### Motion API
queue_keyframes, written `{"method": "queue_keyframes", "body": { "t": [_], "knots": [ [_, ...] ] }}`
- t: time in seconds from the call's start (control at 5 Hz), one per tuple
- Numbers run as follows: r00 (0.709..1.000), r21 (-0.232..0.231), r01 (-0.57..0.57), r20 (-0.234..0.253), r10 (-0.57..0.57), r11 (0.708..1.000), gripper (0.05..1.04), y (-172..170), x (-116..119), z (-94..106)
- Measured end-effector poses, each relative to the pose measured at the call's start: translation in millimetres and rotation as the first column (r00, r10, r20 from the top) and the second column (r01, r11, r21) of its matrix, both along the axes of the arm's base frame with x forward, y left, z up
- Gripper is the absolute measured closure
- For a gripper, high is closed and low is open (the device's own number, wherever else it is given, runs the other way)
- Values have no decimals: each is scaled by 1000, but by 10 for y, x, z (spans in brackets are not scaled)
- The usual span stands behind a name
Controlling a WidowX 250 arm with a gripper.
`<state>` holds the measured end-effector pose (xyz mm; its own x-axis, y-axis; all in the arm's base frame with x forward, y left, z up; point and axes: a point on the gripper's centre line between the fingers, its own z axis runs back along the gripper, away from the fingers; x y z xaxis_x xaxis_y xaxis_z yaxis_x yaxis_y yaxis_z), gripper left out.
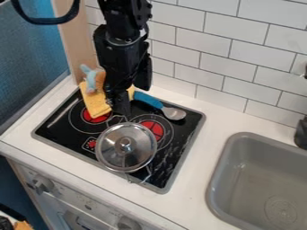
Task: Took the object on the yellow cloth and placed it between the burner and the sink
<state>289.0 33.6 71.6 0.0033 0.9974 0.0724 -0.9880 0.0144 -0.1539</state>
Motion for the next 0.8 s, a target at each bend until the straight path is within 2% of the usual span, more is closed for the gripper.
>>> {"method": "queue_keyframes", "body": {
  "t": [0.2,0.4,0.8],
  "knots": [
    [999,-4,-9,-35,9,1000,83,-2,-21,-97],
    [993,11,-121,7,121,993,83,255,138,-43],
    [961,89,-274,68,269,958,83,709,493,-39]
  ]
}}
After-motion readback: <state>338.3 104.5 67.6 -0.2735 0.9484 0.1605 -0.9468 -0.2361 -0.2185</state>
